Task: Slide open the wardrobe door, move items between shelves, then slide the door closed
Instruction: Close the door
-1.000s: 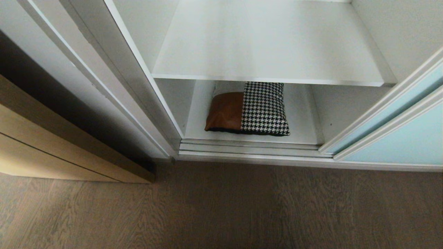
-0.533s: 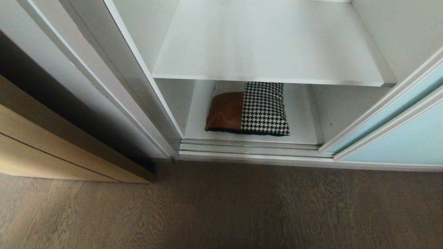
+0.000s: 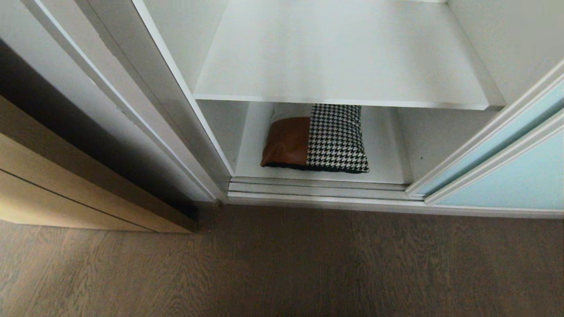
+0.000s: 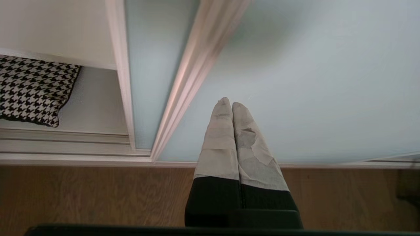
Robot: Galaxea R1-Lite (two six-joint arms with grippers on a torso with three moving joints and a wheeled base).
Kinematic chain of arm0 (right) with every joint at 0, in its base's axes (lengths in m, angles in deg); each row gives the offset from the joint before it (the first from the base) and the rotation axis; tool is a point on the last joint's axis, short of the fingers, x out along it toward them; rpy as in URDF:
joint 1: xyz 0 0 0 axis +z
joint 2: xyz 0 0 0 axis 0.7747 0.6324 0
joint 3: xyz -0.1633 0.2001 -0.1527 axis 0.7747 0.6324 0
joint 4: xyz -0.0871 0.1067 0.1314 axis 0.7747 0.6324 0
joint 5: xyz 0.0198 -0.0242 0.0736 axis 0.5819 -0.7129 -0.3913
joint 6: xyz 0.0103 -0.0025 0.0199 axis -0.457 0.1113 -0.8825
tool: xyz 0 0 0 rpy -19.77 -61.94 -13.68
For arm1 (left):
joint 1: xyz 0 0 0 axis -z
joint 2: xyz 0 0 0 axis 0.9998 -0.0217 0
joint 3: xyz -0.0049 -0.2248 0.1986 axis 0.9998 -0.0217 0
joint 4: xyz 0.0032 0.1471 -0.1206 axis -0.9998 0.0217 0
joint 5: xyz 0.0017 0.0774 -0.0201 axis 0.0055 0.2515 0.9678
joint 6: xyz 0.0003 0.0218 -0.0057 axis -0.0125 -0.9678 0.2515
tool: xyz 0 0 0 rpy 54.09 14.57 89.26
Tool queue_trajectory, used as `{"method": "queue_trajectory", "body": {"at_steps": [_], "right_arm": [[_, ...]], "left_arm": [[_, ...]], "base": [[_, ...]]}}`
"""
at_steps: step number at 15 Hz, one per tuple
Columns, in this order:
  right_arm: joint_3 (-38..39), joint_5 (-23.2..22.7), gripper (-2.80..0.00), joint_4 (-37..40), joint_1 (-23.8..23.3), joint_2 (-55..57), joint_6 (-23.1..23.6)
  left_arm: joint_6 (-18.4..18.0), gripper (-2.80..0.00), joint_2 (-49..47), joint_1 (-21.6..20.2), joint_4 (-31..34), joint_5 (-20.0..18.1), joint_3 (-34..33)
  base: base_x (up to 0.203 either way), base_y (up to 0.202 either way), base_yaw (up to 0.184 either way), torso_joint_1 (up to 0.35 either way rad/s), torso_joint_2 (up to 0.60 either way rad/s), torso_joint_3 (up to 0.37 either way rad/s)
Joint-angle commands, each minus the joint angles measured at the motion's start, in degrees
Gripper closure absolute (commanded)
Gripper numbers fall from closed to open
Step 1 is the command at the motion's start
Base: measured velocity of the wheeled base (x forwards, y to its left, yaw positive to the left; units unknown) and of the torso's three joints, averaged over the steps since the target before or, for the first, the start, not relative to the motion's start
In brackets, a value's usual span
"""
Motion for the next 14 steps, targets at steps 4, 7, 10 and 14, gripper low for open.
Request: {"method": "queue_trajectory", "body": {"at_steps": [4, 7, 10, 14], "right_arm": [[-1.0, -0.3, 0.0, -0.4, 0.5, 2.7, -0.4], [-1.1, -0.4, 0.0, -0.6, 0.9, 2.9, -0.4], [-1.4, -0.2, 0.0, -0.5, 2.6, 3.3, -0.5], [-1.7, -0.2, 0.0, -0.5, 4.2, 2.9, -0.5]], "left_arm": [[0.0, 0.0, -0.1, 0.0, 0.0, 0.0, 0.0], [0.0, 0.0, -0.1, 0.0, 0.0, 0.0, 0.0], [0.0, 0.0, -0.1, 0.0, 0.0, 0.0, 0.0], [0.0, 0.0, -0.1, 0.0, 0.0, 0.0, 0.0]], "base": [[0.0, 0.0, 0.0, 0.0, 0.0, 0.0], [0.0, 0.0, 0.0, 0.0, 0.0, 0.0], [0.0, 0.0, 0.0, 0.0, 0.0, 0.0], [0.0, 0.0, 0.0, 0.0, 0.0, 0.0]]}}
